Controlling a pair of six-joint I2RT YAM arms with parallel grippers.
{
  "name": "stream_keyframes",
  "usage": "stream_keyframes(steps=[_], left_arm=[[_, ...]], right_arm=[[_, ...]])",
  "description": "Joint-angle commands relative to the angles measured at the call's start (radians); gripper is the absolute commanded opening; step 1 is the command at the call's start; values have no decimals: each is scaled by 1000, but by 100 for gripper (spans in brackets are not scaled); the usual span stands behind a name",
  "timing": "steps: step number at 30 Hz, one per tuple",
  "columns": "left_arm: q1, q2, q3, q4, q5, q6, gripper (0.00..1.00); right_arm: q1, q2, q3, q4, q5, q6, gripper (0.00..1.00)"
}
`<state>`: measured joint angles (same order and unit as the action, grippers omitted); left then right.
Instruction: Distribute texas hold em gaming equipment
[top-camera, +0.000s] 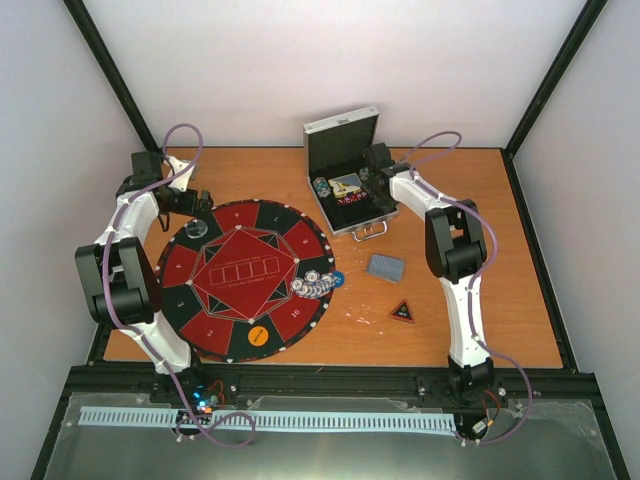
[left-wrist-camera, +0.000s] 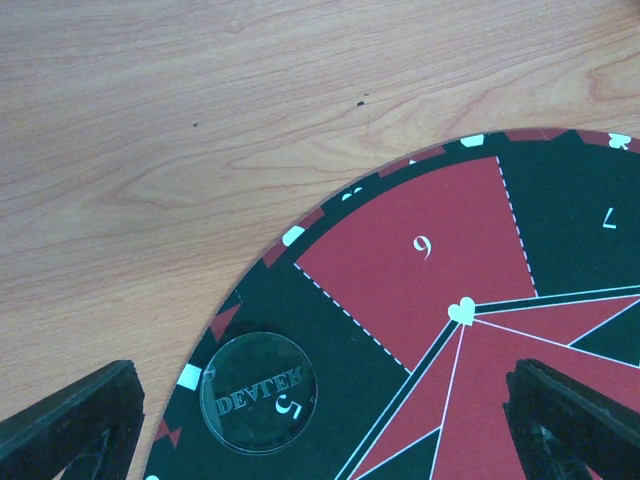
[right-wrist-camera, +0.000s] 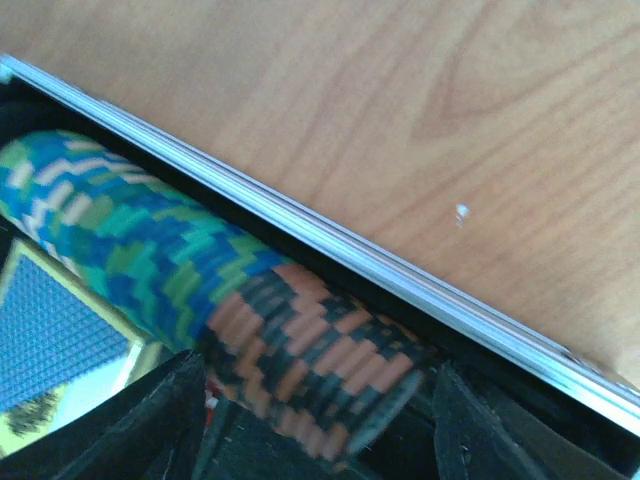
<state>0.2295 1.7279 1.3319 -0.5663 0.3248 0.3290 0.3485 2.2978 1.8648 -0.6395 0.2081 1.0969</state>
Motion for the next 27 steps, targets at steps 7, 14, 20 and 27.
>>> stream_keyframes(steps=[7,14,20,27], left_arm=[[9,-12,-1,9,4,4,100],[9,-17,-5,11,7,4,100],[9,-19,-9,8,18,7,100],[8,-14,-11,1,27,10,100]], right_arm=[[-11,-74,-163,-30,20,28,61],[-11,-122,-192,-24,69,9,61],[-13,-82,-136,32,39,-45,63],[-13,-44,-76,34,44,-51,68]])
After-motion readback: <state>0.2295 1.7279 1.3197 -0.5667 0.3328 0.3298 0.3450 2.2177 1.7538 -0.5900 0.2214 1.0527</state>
